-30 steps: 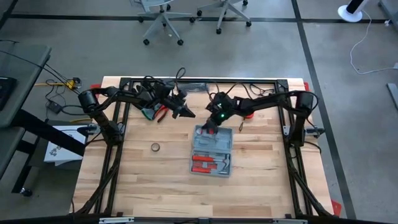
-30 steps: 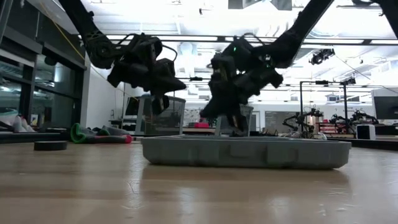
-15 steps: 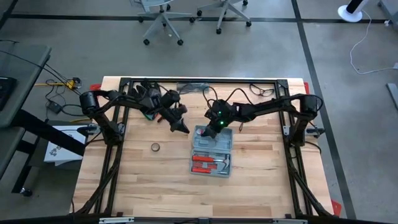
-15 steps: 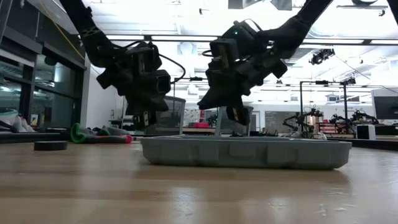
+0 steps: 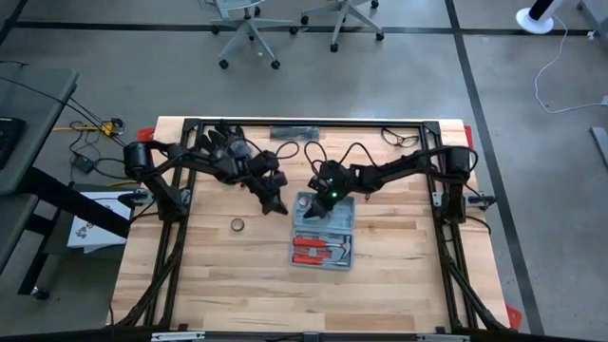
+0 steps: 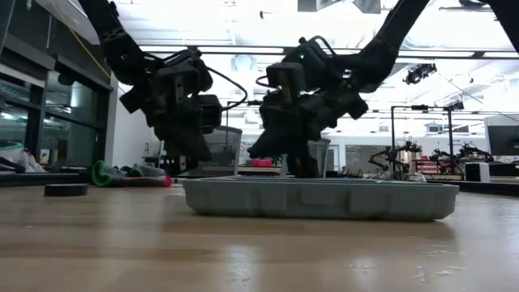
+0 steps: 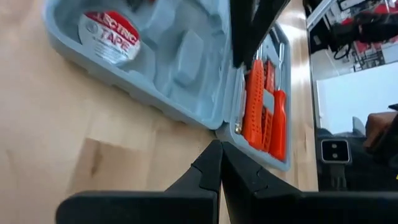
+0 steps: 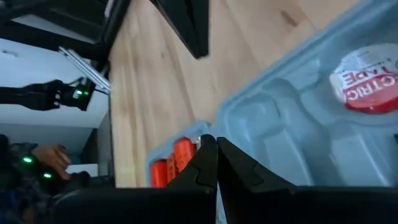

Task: Prefit tool cases
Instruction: Put the hex key set into the gray prefit tool case

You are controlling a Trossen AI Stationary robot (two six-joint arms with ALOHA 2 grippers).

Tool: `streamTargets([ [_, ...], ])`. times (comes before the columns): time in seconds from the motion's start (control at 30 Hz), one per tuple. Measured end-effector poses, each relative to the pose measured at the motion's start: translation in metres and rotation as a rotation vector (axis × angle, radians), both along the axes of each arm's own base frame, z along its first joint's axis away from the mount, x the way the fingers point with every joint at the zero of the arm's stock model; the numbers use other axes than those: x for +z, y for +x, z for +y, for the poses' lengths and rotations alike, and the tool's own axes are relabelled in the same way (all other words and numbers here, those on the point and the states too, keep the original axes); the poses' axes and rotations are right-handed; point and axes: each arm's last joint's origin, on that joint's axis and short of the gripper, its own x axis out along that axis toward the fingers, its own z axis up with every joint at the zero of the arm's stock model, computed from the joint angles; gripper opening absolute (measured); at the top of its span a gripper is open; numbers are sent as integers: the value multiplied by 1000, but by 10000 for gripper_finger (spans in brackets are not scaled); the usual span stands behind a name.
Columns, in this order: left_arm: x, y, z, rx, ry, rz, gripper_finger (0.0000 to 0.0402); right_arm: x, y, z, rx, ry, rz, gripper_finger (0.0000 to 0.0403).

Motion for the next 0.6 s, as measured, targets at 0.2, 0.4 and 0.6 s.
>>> streamTargets([
  [0.2, -1, 3, -11, -7, 41, 17, 0, 3, 3, 4, -24, 16, -17, 0],
  [0.4, -1, 4, -17, -22, 37, 20, 0, 21, 2, 11, -55, -22, -60, 0],
  [0.6, 11, 7, -20, -10, 39, -47, 0, 28, 7, 15, -94, -64, -149, 0],
])
